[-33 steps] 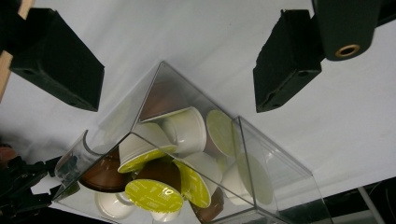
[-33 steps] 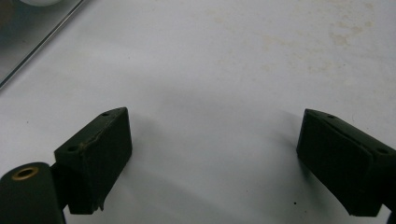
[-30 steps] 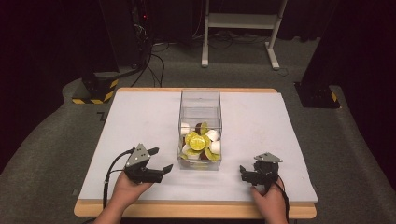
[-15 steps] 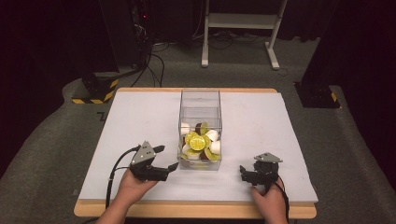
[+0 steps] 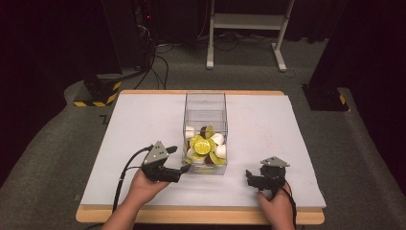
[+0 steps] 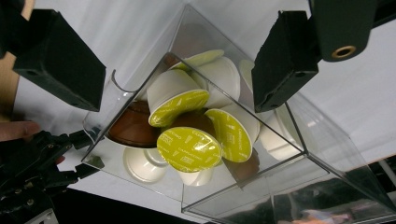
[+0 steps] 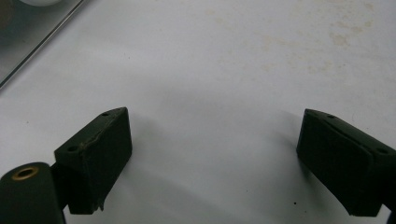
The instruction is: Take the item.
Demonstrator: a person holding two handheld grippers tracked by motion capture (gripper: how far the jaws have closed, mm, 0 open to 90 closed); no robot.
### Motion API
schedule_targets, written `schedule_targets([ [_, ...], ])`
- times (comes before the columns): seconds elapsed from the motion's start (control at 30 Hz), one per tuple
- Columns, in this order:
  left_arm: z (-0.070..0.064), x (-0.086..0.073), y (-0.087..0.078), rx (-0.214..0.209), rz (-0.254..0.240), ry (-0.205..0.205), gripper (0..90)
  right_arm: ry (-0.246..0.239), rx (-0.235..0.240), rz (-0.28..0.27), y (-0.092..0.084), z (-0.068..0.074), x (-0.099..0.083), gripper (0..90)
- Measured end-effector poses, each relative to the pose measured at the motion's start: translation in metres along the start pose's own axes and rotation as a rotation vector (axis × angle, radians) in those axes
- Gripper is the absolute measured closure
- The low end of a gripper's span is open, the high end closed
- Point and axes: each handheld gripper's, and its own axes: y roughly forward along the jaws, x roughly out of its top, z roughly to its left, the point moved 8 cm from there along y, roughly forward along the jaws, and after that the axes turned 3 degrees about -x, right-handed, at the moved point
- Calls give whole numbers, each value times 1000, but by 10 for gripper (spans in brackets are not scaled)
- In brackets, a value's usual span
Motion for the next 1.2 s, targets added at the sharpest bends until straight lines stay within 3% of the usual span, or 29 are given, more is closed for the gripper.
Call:
schedule_targets([
  [0.27, -1, 3, 10, -9, 5, -7, 180, 1, 0, 0, 0, 0, 0, 104],
  [0.53, -1, 5, 21, -23, -2, -40, 179, 0, 0, 0, 0, 0, 0, 104],
  [1.2, -3, 9, 47, -23, 41, -9, 198, 0, 0, 0, 0, 0, 0, 104],
])
